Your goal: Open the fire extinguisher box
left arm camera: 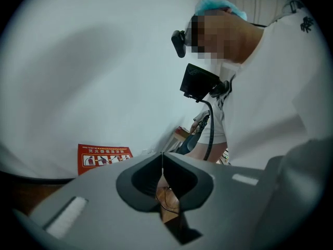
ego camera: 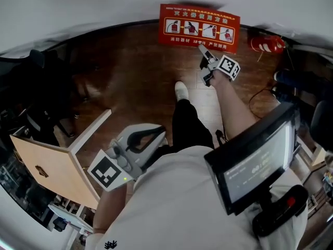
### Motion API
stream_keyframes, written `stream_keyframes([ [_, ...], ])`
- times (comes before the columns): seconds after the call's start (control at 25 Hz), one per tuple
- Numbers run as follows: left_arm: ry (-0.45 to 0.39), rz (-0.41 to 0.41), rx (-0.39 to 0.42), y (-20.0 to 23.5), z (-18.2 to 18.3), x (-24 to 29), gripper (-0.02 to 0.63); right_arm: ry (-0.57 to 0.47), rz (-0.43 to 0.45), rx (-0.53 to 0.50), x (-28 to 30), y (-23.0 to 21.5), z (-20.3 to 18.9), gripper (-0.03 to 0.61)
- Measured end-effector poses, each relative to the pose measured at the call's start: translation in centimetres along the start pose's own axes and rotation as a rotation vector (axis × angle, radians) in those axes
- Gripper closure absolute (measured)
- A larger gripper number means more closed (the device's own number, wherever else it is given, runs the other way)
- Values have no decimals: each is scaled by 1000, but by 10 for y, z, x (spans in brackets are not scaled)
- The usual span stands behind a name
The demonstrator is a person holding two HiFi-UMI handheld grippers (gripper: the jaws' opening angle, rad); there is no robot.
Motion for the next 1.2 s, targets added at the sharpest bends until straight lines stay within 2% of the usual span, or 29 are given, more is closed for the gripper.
stream_keyframes([
  [0.08,12,-13,-25,5,0,1,617,-31,-1,25,-1,-2,2,369],
  [0.12,15,-20,-38,6,1,0,617,-38,-12,17,-3,-1,0,396],
  [0.2,18,-27,-52,3,1,-3,617,-39,-23,-16,-8,1,-3,399],
  [0.24,17,-28,-54,-3,-1,-4,617,-35,-20,-26,-11,4,-6,426],
  [0.36,18,-34,-57,-24,-11,-11,617,-34,-6,-29,-25,17,-19,448],
  [0.64,-16,-53,-62,-32,-1,-15,617,-79,109,27,-40,74,-8,468],
  [0.92,-56,-54,-62,-33,11,-11,617,-132,240,-70,-34,153,46,485],
  [1.2,-76,-4,-38,-21,15,-17,617,-198,294,-137,0,188,119,515],
])
Point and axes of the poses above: the fingertips, and each gripper's own axes: x forward along the fingers, y to its left, z out of its top, the point moved 3 cm from there along -x, backward along the fingers, and after that the axes turned 1 degree about z, right-handed, at the moved point
